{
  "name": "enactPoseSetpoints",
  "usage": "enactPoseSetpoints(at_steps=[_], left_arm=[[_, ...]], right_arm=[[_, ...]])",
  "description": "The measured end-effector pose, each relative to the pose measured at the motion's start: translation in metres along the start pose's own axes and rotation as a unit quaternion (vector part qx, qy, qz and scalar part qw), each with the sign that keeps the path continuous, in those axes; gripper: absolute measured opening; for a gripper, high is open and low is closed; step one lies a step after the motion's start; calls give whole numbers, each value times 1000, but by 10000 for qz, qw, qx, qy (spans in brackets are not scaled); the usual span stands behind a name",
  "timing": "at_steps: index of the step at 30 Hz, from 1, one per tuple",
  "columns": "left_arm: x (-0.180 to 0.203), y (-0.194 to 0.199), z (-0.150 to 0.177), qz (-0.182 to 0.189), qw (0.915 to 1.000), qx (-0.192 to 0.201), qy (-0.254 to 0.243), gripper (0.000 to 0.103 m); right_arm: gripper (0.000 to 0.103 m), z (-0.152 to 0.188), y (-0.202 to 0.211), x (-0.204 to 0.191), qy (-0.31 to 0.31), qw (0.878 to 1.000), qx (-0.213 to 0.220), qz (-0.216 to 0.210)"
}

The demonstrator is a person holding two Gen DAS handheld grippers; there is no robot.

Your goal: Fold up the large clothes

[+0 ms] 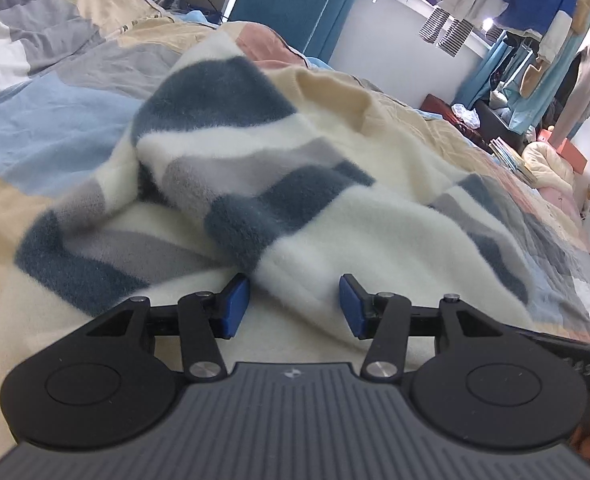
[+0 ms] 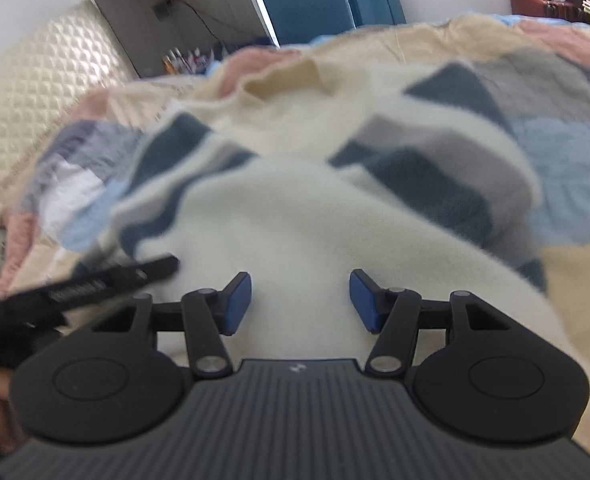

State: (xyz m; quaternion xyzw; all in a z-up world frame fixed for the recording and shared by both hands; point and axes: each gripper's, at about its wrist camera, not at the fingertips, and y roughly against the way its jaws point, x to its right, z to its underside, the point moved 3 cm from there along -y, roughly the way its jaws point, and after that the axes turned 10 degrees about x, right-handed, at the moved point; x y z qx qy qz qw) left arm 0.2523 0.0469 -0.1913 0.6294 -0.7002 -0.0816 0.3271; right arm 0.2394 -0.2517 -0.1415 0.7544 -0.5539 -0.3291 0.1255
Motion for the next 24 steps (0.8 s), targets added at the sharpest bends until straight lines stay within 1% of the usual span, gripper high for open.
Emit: enactPoseSetpoints(at_steps=[6,12,16,18,20,24], left_arm=[[4,5,2,-30,10000,4,-80,56],[5,17,4,-35,10000,42,0,56],[9,33,8,-84,9999,57,-74,56],[9,45,10,-75,9999,101,42,56],[9,59,10,-68,9998,137,131,56],[10,94,10,-182,9992,298,173,56]], right_arm=[[57,0,0,-2,49,10000,24,33],[56,3,10,-3,115,9998,31,136],[56,5,19,0,130,9995,41,298],[56,5,27,1,94,9993,67,365],[56,7,38,6,-146,9989,122,439],[57,9,69,22,-840,9945,291,561]])
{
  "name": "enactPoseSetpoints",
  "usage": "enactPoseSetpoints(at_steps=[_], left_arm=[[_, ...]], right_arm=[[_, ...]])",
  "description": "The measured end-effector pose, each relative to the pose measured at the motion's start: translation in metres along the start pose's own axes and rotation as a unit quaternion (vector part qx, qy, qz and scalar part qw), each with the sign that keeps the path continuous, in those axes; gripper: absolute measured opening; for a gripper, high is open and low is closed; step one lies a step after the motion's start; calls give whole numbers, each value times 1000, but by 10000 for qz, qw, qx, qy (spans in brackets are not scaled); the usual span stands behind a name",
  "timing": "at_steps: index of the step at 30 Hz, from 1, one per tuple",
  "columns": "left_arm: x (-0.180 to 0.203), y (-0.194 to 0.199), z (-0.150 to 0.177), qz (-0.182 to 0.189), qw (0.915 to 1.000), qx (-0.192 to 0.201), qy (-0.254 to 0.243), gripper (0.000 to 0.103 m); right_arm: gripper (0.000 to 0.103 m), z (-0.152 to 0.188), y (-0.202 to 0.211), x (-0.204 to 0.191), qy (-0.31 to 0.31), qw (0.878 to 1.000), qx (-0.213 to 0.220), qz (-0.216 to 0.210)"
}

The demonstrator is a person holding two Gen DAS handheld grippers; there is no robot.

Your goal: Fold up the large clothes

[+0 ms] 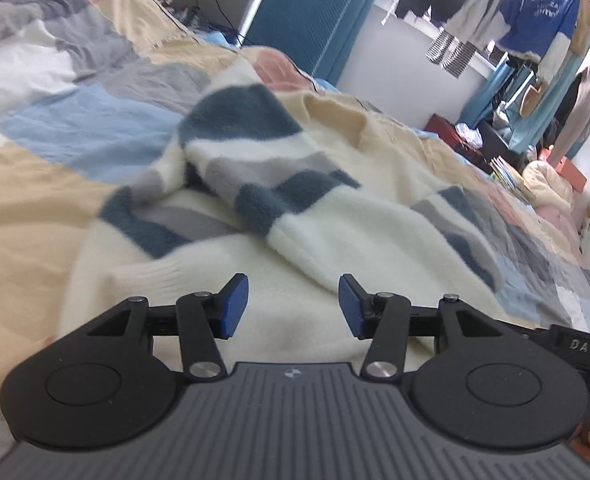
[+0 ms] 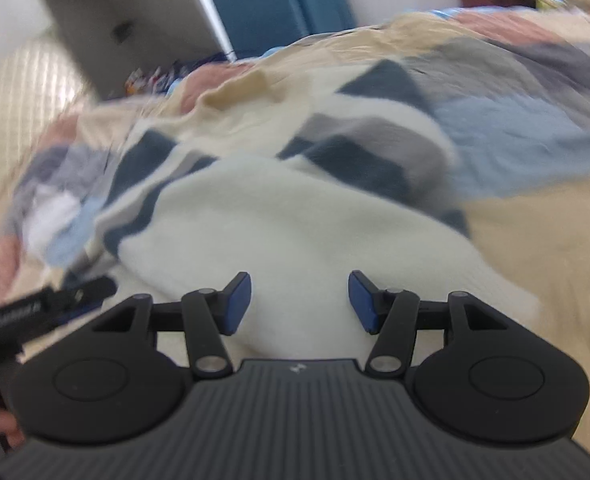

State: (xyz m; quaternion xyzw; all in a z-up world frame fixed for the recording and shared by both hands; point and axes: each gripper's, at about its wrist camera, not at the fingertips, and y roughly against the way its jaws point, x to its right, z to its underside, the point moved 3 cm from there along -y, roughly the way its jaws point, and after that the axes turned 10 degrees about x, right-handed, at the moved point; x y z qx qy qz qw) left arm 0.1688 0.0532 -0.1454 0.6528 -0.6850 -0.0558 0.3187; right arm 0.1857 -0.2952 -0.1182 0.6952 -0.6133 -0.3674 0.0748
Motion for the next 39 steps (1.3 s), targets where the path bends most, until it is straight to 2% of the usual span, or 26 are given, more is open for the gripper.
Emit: enactPoseSetpoints(at_steps=[5,9,13,16,19,21,23,25,27,29,32,35,39], left_arm=[[-7,45,-2,-191,9997,58,157,56],[-32,79,9,-335,9968,-40,726,56],[-61,102,23,-744,9876,-182,1367,56],[-79,110,31,-942,9776,-251,1867,56],[-90,114,34,-1194,9703,-248,2089,56],[-95,113,35,-1329,9665,-298,2178,56],[-100,111,38,-1427,9628,-367,2265,56],[-104,108,39,-1451,9610,-425,2314,56],[-105,105,42,-1454,9595,-495,2363,56],[-105,102,44,-1420,9588,-552,2397,56],[-106,96,46,-1290,9572,-645,2511,57],[-108,82,51,-1090,9546,-952,2604,60],[-98,73,51,-1063,9628,-1059,2246,67]], right_arm=[[57,0,41,24,-475,9981,274,269],[58,17,62,46,-856,9947,125,554],[60,31,67,68,-1509,9852,-61,810],[59,38,54,76,-1924,9786,-382,617],[59,56,37,86,-2622,9597,-945,375],[59,64,33,87,-2854,9517,-1106,229],[59,64,32,87,-2898,9503,-1134,131],[59,65,32,86,-3112,9438,-1117,-56],[59,65,34,79,-3241,9389,-1075,-443],[59,60,36,63,-3049,9437,-959,-855],[59,56,38,46,-2874,9423,-920,-1449],[59,61,35,45,-2931,9405,-969,-1420],[59,86,22,44,-2893,9369,-1779,-837]])
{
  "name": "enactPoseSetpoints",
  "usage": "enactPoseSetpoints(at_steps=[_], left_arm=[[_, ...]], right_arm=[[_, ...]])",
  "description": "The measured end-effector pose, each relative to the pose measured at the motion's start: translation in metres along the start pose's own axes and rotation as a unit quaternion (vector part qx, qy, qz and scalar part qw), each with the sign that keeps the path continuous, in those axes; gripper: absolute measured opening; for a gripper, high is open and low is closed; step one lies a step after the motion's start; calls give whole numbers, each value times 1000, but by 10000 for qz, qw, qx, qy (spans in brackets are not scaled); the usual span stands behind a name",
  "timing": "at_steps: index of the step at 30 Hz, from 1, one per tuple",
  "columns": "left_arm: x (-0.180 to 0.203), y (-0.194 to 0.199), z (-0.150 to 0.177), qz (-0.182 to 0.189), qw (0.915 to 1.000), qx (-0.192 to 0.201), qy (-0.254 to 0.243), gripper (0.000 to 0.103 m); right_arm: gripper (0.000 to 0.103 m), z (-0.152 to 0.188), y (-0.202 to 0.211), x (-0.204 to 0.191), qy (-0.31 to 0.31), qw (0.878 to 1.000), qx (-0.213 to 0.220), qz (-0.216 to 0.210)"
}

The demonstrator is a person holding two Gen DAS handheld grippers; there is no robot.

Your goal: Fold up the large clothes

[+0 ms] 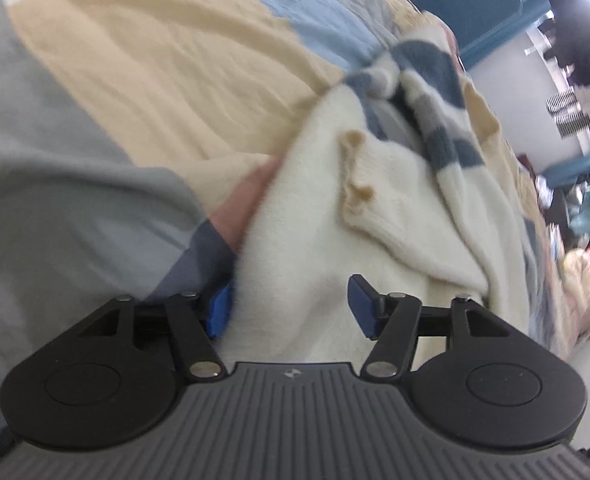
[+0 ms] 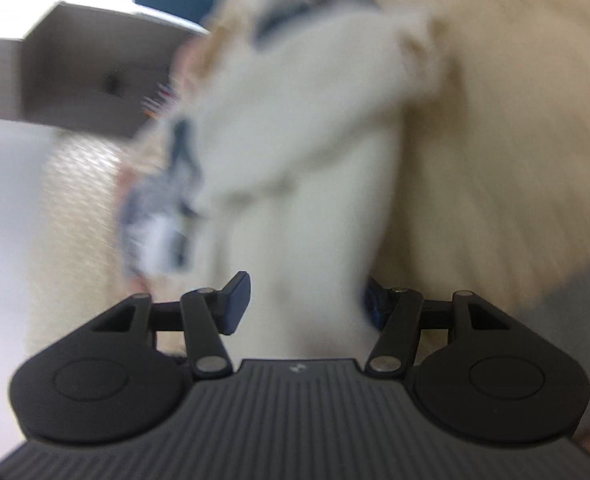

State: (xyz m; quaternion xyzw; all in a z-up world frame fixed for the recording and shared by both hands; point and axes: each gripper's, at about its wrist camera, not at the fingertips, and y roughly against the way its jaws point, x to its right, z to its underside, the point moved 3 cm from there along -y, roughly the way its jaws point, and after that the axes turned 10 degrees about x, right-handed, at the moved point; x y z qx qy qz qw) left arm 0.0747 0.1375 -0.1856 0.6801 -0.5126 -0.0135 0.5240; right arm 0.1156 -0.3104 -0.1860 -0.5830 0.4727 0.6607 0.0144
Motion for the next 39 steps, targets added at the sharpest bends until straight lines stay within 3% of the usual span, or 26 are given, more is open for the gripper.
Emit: enactPoseSetpoints(at_steps=[5,6,9,14,17,20,21,22,25,30,34,39], left_arm=[[7,-1,4,11,9996,-88,-263,68],[7,-1,5,7,9994,-126,-309,68],[10,1,11,-11,9988,-239,-438,68],[10,6,29,222,9964,-779,-245,68],[10,9,46,440,9925,-1140,76,68],[19,15,65,617,9889,-1349,49,66],[22,17,71,677,9876,-1414,-8,56],[25,20,76,686,9871,-1443,-100,37],[28,33,74,827,9886,-1253,-132,13],[32,86,47,1655,9850,-482,-61,11],[38,134,21,2272,9738,80,71,10],[50,177,-5,2843,9577,432,102,9]], right_arm=[[54,14,-1,-14,471,9987,141,168],[38,15,0,-16,495,9986,148,102],[21,9,13,-16,481,9977,466,-120],[18,-7,47,-12,303,9896,1396,-181],[18,-11,56,-11,164,9873,1549,-317],[17,-8,65,-17,341,9853,1630,-381],[17,-6,72,-18,410,9846,1648,-414],[17,-4,73,-22,466,9843,1645,-432],[15,-4,76,-22,427,9852,1569,-541],[13,-14,90,-26,439,9803,1476,-1234],[9,-26,106,-37,516,9706,1585,-1736],[9,-32,132,-58,714,9558,1627,-2342]])
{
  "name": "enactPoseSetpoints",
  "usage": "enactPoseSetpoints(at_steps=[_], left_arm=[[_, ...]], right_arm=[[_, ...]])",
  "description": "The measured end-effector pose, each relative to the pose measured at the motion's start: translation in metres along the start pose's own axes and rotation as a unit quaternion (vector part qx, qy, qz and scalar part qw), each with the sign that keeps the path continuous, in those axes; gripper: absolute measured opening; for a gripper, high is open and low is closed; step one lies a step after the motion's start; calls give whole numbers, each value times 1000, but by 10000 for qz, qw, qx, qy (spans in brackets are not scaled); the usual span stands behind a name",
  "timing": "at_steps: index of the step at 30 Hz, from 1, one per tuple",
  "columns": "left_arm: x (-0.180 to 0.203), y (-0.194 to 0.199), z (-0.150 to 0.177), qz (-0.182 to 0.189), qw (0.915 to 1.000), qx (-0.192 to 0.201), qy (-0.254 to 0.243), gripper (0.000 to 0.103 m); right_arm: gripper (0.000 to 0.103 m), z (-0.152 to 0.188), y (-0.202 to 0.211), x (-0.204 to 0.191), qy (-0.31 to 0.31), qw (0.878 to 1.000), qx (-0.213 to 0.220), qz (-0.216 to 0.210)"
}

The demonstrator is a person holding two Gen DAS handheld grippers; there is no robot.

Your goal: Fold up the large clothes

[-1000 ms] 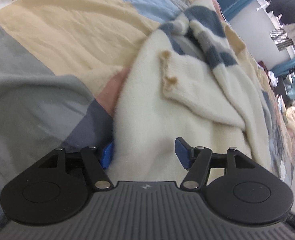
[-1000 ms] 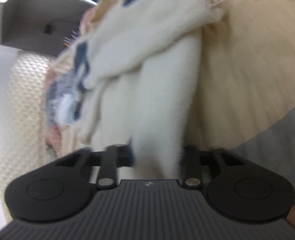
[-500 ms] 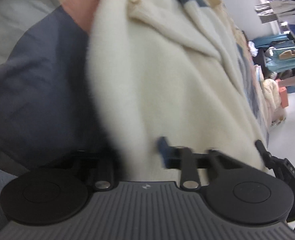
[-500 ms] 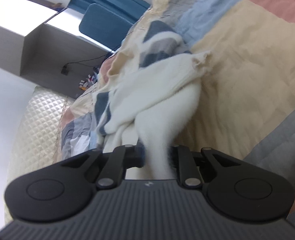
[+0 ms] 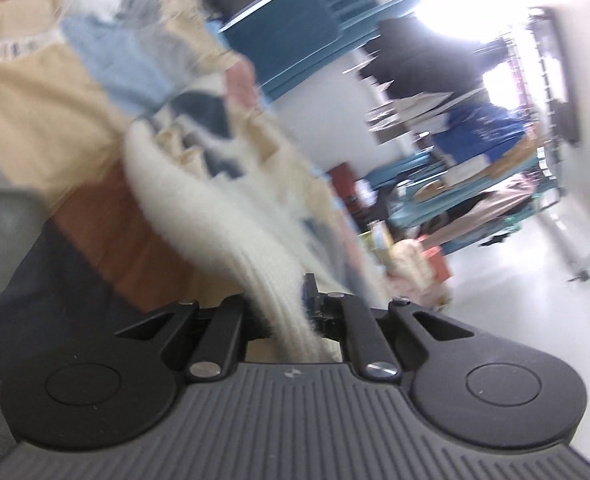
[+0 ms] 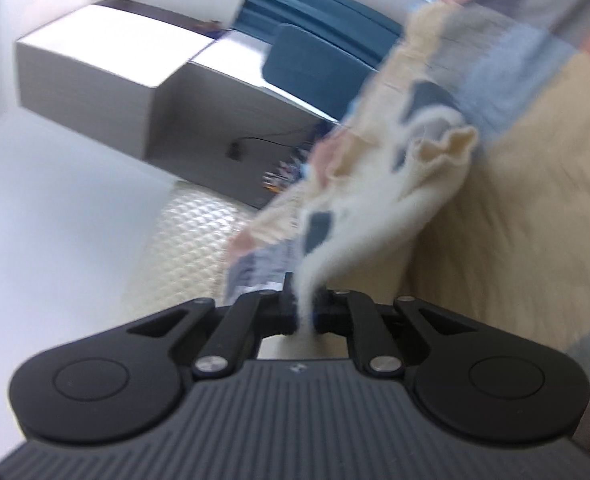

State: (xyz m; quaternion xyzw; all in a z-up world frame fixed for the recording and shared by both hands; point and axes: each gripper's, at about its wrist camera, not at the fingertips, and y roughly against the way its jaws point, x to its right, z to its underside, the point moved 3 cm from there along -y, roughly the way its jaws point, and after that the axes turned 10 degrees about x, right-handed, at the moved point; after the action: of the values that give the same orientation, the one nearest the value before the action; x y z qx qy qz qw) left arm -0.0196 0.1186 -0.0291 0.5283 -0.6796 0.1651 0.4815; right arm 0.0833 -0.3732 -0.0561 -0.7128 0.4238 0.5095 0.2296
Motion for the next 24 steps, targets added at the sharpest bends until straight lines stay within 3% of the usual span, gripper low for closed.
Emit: enactPoseSetpoints(at_steps=[7,16,20,22,24], left_arm=[[53,62,-4,628,9965,287,-478,8],[90,154,32,1182,9875,595,-859,8],[96,137,33,964,9846,803,-1214,9],[93,109,21,693,9847,921,-1306,9],[97,66,6,379,9790,1102,-1675,9]], right_arm=[[9,-7,39,-32,32,9983,154,-569],[9,-4,107,-68,281,9939,314,-1015],[9,-14,93,-74,693,9952,413,-549],[9,-21,69,-70,771,9957,469,-207],[9,-31,34,-61,602,9966,554,128]])
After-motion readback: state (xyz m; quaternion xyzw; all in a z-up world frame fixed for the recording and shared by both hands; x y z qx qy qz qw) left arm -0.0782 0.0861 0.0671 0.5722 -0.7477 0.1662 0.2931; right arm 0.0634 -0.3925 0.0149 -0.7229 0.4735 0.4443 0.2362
